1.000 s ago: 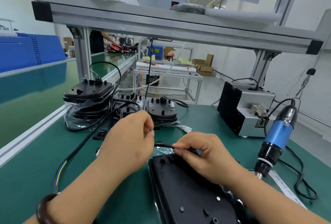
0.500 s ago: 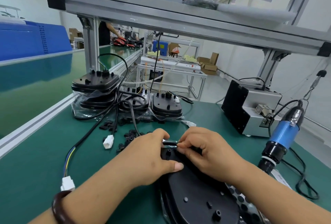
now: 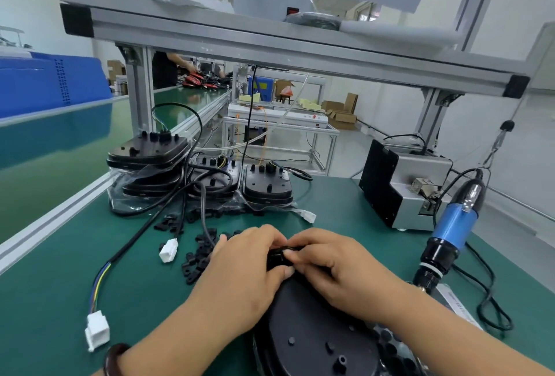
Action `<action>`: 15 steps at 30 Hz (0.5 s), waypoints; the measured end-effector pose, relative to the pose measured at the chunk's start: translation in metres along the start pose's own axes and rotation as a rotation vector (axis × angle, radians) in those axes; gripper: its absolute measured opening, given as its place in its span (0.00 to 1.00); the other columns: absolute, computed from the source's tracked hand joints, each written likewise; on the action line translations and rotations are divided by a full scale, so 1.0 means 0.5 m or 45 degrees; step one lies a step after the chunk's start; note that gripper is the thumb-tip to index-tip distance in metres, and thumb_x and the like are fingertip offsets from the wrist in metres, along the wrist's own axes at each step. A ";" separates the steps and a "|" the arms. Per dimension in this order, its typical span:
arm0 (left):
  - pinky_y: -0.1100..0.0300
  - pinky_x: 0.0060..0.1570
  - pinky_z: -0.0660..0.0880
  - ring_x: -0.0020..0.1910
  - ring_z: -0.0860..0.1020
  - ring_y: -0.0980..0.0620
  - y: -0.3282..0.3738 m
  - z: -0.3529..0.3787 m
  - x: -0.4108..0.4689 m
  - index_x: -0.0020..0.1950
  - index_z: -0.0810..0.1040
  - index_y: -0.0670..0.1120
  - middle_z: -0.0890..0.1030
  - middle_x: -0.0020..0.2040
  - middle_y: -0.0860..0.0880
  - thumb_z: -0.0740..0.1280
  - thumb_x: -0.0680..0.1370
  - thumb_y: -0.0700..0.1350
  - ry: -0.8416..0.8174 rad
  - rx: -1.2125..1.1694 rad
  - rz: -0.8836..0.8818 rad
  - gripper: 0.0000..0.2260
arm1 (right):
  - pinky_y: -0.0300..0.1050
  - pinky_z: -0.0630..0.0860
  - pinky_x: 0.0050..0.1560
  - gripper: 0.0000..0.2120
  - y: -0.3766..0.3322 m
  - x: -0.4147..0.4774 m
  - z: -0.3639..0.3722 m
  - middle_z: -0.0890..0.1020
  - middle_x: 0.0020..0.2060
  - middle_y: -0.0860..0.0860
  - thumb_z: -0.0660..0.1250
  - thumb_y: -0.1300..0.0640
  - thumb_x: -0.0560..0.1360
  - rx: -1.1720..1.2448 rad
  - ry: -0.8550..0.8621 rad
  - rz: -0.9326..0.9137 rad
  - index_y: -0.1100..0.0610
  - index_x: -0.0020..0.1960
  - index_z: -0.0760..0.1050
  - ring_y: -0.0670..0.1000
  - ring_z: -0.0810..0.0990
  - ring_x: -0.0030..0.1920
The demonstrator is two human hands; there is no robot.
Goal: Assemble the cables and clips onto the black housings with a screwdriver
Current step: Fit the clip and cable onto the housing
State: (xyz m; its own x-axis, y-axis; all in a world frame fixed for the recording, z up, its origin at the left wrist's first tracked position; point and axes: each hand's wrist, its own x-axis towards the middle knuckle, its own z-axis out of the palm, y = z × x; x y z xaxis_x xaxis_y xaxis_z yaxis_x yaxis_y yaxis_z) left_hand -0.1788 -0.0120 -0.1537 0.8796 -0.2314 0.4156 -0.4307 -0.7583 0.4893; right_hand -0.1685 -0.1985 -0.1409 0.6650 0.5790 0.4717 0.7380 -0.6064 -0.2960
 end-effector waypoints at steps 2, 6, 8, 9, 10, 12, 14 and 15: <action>0.56 0.70 0.57 0.55 0.71 0.64 -0.005 0.002 0.001 0.54 0.74 0.62 0.75 0.49 0.63 0.66 0.75 0.57 0.051 0.045 0.040 0.09 | 0.38 0.73 0.57 0.11 -0.003 -0.006 -0.001 0.79 0.55 0.44 0.61 0.57 0.78 -0.007 -0.017 0.009 0.55 0.53 0.81 0.41 0.77 0.55; 0.66 0.56 0.63 0.47 0.70 0.62 -0.015 0.004 0.006 0.52 0.78 0.61 0.74 0.42 0.62 0.67 0.73 0.59 0.074 0.051 0.117 0.09 | 0.37 0.72 0.59 0.13 -0.007 -0.009 -0.009 0.78 0.56 0.43 0.60 0.57 0.77 -0.010 -0.062 0.055 0.54 0.56 0.81 0.40 0.76 0.56; 0.67 0.47 0.66 0.44 0.71 0.61 -0.019 0.002 0.011 0.48 0.78 0.60 0.75 0.40 0.61 0.68 0.72 0.58 0.073 0.051 0.128 0.07 | 0.38 0.72 0.60 0.13 -0.009 -0.009 -0.010 0.79 0.56 0.44 0.61 0.58 0.76 0.002 -0.065 0.076 0.54 0.57 0.81 0.41 0.75 0.57; 0.66 0.46 0.68 0.44 0.73 0.61 -0.020 0.001 0.015 0.47 0.78 0.59 0.75 0.40 0.60 0.69 0.72 0.58 0.069 0.050 0.128 0.07 | 0.38 0.72 0.61 0.14 -0.010 -0.010 -0.010 0.79 0.57 0.44 0.62 0.58 0.75 0.007 -0.063 0.081 0.54 0.58 0.81 0.41 0.75 0.58; 0.65 0.45 0.70 0.44 0.73 0.60 -0.021 0.000 0.018 0.46 0.78 0.58 0.76 0.40 0.60 0.69 0.72 0.58 0.061 0.045 0.125 0.07 | 0.38 0.71 0.61 0.15 -0.012 -0.010 -0.009 0.79 0.57 0.44 0.62 0.58 0.75 0.010 -0.061 0.085 0.54 0.58 0.81 0.41 0.75 0.58; 0.61 0.47 0.72 0.44 0.74 0.61 -0.023 -0.001 0.022 0.45 0.78 0.58 0.76 0.40 0.60 0.69 0.71 0.58 0.043 0.028 0.120 0.07 | 0.38 0.70 0.62 0.15 -0.014 -0.012 -0.008 0.79 0.58 0.44 0.61 0.56 0.75 0.011 -0.056 0.103 0.53 0.59 0.80 0.40 0.74 0.59; 0.61 0.47 0.73 0.45 0.75 0.62 -0.023 -0.001 0.023 0.46 0.77 0.59 0.77 0.41 0.61 0.70 0.71 0.58 0.041 0.012 0.105 0.07 | 0.39 0.70 0.62 0.15 -0.013 -0.013 -0.006 0.79 0.58 0.43 0.61 0.55 0.76 0.009 -0.048 0.117 0.53 0.59 0.80 0.40 0.74 0.60; 0.62 0.48 0.73 0.46 0.75 0.62 -0.023 0.000 0.022 0.47 0.77 0.59 0.77 0.41 0.61 0.70 0.71 0.58 0.044 0.005 0.102 0.08 | 0.39 0.70 0.62 0.14 -0.013 -0.014 -0.005 0.79 0.58 0.43 0.61 0.55 0.76 0.019 -0.047 0.127 0.53 0.59 0.80 0.40 0.74 0.59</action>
State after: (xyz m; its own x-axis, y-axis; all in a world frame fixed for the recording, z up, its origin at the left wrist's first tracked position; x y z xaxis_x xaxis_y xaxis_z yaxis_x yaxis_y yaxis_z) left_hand -0.1641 -0.0060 -0.1549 0.8349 -0.2700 0.4796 -0.4984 -0.7405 0.4508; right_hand -0.1782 -0.1998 -0.1402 0.7390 0.5357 0.4085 0.6691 -0.6543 -0.3525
